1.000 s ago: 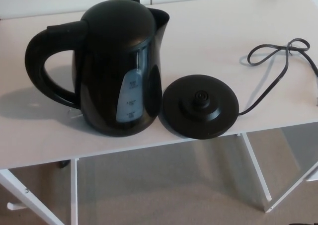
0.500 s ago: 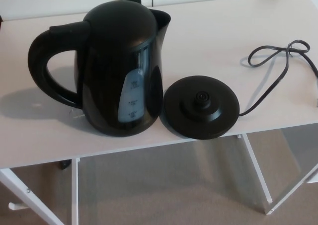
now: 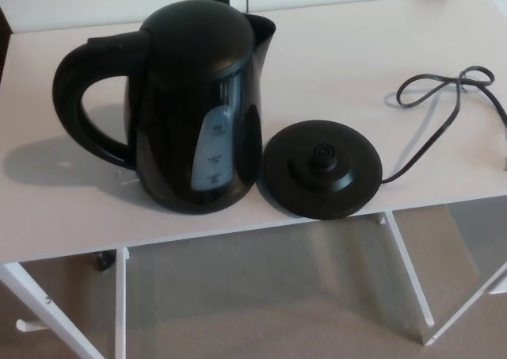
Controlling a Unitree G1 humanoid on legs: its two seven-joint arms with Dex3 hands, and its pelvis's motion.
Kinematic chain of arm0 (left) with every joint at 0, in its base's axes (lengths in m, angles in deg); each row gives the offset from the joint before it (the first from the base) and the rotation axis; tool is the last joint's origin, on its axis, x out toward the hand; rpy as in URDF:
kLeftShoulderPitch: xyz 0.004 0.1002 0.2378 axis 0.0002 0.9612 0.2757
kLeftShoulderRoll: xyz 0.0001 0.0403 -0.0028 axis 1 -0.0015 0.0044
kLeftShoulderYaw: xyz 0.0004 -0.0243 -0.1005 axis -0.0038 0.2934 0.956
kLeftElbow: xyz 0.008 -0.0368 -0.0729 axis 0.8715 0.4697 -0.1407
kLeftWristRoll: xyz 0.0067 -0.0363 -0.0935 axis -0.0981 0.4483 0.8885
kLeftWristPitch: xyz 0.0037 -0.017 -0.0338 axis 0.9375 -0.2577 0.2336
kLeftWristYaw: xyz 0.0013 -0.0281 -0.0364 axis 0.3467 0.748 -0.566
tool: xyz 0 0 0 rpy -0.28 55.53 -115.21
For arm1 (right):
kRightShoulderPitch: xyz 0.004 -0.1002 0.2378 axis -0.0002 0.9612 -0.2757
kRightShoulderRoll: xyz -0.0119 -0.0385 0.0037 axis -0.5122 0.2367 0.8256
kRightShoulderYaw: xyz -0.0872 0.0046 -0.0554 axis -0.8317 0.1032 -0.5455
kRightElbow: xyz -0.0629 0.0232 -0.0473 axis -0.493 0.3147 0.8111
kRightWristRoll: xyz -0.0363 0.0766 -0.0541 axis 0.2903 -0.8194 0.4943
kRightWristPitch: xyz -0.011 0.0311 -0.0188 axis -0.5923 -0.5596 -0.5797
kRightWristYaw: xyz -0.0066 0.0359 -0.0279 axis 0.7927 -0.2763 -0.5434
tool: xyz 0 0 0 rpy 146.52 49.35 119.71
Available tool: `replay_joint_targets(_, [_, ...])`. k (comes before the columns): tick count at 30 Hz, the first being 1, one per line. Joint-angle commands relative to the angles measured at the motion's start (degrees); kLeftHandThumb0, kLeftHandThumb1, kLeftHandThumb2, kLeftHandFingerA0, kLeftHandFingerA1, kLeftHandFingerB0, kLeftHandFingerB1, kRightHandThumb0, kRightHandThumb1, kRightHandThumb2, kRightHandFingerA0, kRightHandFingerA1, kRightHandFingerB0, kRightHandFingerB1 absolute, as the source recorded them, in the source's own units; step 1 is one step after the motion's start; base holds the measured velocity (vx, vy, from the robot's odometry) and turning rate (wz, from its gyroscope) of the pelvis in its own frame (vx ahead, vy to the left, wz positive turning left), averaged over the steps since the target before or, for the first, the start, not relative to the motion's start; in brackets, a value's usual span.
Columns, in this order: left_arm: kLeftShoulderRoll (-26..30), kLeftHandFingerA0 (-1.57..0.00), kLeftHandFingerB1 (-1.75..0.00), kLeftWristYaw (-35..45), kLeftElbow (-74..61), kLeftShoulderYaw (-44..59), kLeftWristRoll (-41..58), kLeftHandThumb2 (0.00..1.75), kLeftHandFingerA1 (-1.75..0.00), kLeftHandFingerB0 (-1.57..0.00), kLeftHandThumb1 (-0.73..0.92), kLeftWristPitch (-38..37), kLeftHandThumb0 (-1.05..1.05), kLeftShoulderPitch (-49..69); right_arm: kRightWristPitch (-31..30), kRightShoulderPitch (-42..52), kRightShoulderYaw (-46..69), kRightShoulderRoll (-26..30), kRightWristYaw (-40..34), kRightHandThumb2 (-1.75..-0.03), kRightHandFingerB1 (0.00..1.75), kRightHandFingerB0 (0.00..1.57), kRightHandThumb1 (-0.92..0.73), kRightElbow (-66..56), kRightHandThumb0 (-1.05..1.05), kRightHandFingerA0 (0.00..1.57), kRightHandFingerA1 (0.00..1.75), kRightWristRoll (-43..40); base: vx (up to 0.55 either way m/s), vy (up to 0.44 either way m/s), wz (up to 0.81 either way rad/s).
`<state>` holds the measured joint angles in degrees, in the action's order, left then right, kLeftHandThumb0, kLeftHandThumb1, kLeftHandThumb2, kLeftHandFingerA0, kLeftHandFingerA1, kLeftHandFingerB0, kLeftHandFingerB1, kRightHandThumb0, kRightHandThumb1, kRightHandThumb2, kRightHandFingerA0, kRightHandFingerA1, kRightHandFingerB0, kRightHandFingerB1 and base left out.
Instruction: The robot walk towards a table in front and uses its left hand to pick up the pot from the base and places it on the table
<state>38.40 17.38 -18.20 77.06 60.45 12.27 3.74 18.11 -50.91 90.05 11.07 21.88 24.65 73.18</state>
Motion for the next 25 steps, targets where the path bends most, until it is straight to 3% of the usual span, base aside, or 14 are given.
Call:
replay_joint_targets(1, [-3.04, 0.00, -0.05, -14.01, 2.16, -4.00, -6.80, 0.84, 0.00, -0.04, 0.50, -8.74, -0.80, -0.47, 1.50, 1.07, 0.24, 0.53, -0.60, -0.93, 0.52, 0.40, -0.53, 0.17, -0.62, 0.58, 0.66, -0.13, 0.00, 0.000, 0.00])
replay_joint_targets(3, [-3.70, 0.00, -0.04, -16.47, 3.68, -5.24, -7.92, 0.84, 0.00, -0.02, 0.50, -10.94, -0.81, -0.25, 1.18, 1.19, 0.10, 0.64, -0.81, -0.94, 0.51, 0.38, -0.54, -0.74, -0.62, 0.57, 0.65, 0.12, 0.00, 0.000, 0.00])
replay_joint_targets(4, [-3.88, -0.05, -0.17, -20.17, 5.15, -7.82, -11.04, 0.86, -0.14, -0.06, 0.44, -13.61, -0.72, 0.29, 0.89, 0.95, 0.19, 1.02, -0.83, -0.62, 0.36, 0.44, -0.69, -1.06, -0.60, 0.58, 0.53, 0.15, 0.00, 0.000, 0.00])
replay_joint_targets(6, [-3.21, -0.12, -0.11, -23.69, 6.19, -11.01, -14.62, 0.86, -0.16, -0.11, 0.50, -16.31, -0.80, 0.99, 0.42, 0.48, 0.60, 1.23, -0.69, -0.91, 0.51, 0.37, -0.54, -0.92, -0.58, 0.55, 0.63, -0.26, 0.00, 0.000, 0.00])
replay_joint_targets(8, [-2.29, -0.08, -0.25, -26.20, 6.37, -13.17, -16.49, 0.57, -0.32, -0.04, 0.55, -17.67, -0.76, 1.39, 0.10, -0.26, 0.56, 1.42, -0.91, -0.61, 0.36, 0.45, -0.67, -0.76, -0.58, 0.61, 0.55, -0.09, 0.00, 0.000, 0.00])
replay_joint_targets(9, [-1.88, -0.01, -0.19, -25.96, 6.53, -13.20, -16.12, 0.86, -0.42, -0.01, 0.45, -17.96, -0.76, 1.40, 0.12, -0.44, 0.14, 1.69, -1.27, -0.61, 0.35, 0.44, -0.69, -1.09, -0.62, 0.58, 0.55, 0.55, 0.00, 0.000, 0.00])
replay_joint_targets(10, [-1.62, -0.01, -0.19, -25.64, 6.64, -13.12, -15.77, 0.86, -0.42, -0.01, 0.45, -18.12, -0.76, 1.40, 0.16, -0.53, -0.16, 1.88, -1.51, -0.61, 0.35, 0.44, -0.69, -1.35, -0.62, 0.58, 0.55, 1.01, 0.00, 0.000, 0.00])
replay_joint_targets(11, [-1.36, -0.11, -0.13, -24.07, 6.89, -12.16, -14.15, 0.85, -0.21, -0.12, 0.50, -18.21, -0.80, 1.20, 0.07, -0.75, -0.50, 2.15, -1.54, -0.95, 0.48, 0.33, -0.56, -2.36, -0.66, 0.50, 0.62, 1.46, 0.00, 0.000, 0.00])
replay_joint_targets(12, [-1.22, 0.00, -0.23, -23.44, 7.06, -11.91, -13.42, 0.85, -0.24, -0.07, 0.41, -18.61, -0.67, 1.12, 0.10, -0.96, -0.48, 2.18, -1.42, -0.61, 0.35, 0.43, -0.69, -2.64, -0.63, 0.56, 0.54, 1.38, 0.00, 0.000, 0.00])
replay_joint_targets(14, [-0.83, -0.06, -0.20, -22.92, 7.07, -11.81, -12.78, 0.85, -0.16, -0.07, 0.43, -19.44, -0.70, 1.03, -0.67, -0.94, -0.42, 2.18, -1.24, -0.92, 0.49, 0.34, -0.55, -3.59, -0.61, 0.52, 0.62, 1.13, 0.00, 0.000, 0.00])
replay_joint_targets(19, [-0.87, -0.05, -0.19, -22.57, 6.86, -11.36, -11.84, 0.85, -0.14, -0.06, 0.43, -21.48, -0.70, 1.02, -1.42, -1.39, -0.74, 2.47, -1.45, -0.92, 0.49, 0.34, -0.54, -4.45, -0.61, 0.53, 0.64, 1.45, 0.00, 0.000, 0.00])
replay_joint_targets(20, [-0.92, -0.04, -0.19, -22.38, 6.90, -11.25, -11.68, 0.84, -0.13, -0.06, 0.42, -21.77, -0.69, 0.96, -1.51, -1.51, -0.79, 2.50, -1.47, -0.62, 0.34, 0.40, -0.69, -4.51, -0.60, 0.58, 0.54, 1.46, 0.00, 0.000, 0.00])
replay_joint_targets(24, [-0.88, -0.05, -0.20, -23.17, 7.13, -11.81, -12.34, 0.84, -0.15, -0.06, 0.42, -22.27, -0.69, 0.79, -1.45, -1.61, -1.04, 2.54, -1.84, -0.92, 0.50, 0.34, -0.54, -4.65, -0.60, 0.54, 0.63, 1.64, 0.00, 0.000, 0.00])
replay_joint_targets(25, [-0.68, -0.12, -0.09, -23.21, 6.99, -12.25, -12.75, 0.84, -0.03, -0.12, 0.50, -21.91, -0.80, 0.47, -1.71, -1.79, -1.12, 2.56, -1.85, -0.61, 0.34, 0.42, -0.68, -5.18, -0.60, 0.60, 0.54, 1.66, 0.00, 0.000, 0.00])
